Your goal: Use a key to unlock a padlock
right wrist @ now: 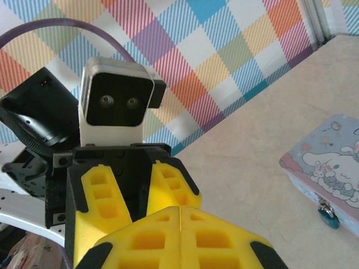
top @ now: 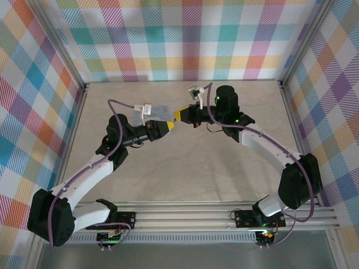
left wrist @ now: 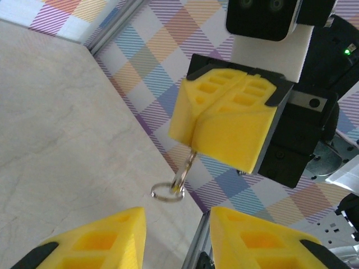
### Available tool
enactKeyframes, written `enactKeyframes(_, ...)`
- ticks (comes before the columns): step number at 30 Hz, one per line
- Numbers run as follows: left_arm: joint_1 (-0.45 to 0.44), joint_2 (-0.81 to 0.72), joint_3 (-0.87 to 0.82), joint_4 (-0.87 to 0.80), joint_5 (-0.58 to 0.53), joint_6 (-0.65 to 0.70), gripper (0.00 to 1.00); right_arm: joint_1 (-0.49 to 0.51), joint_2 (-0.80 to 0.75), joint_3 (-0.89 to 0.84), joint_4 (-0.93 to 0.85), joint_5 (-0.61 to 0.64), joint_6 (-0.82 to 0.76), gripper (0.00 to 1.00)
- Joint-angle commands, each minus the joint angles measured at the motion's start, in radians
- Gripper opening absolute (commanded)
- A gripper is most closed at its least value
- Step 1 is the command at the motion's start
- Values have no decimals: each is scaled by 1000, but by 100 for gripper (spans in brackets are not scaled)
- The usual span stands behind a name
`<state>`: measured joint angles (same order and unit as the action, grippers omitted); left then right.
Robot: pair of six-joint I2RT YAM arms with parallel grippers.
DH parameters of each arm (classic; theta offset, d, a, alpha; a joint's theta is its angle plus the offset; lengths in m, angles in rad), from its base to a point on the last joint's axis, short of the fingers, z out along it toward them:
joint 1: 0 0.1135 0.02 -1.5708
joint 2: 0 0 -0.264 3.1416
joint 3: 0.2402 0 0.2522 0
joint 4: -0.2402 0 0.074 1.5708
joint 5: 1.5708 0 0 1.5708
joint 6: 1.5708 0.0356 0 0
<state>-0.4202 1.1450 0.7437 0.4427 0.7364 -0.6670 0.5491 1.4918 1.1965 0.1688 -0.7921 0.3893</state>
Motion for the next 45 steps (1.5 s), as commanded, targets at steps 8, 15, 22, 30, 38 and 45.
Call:
enactKeyframes(8, 12, 11, 55, 43, 38, -2, 33, -3, 2, -5, 50, -71, 35, 0)
enactKeyframes(15, 13, 19, 58, 45, 50, -3, 28, -3, 2, -6, 60, -79, 51, 0)
enactKeyframes(22, 12, 30, 75, 32, 59, -16, 11, -1, 8, -1, 67, -105, 73, 0)
enactKeyframes(30, 12, 11, 60, -35, 20, 23, 0, -2, 0, -5, 53, -57, 103, 3)
enactKeyframes(38, 13, -17, 55, -130, -52, 100, 0, -2, -10, 3, -4, 42, 167, 55)
enactKeyframes(45, 12, -39, 51, -158, -88, 128, 0, -1, -8, -46, 49, 44, 242, 56)
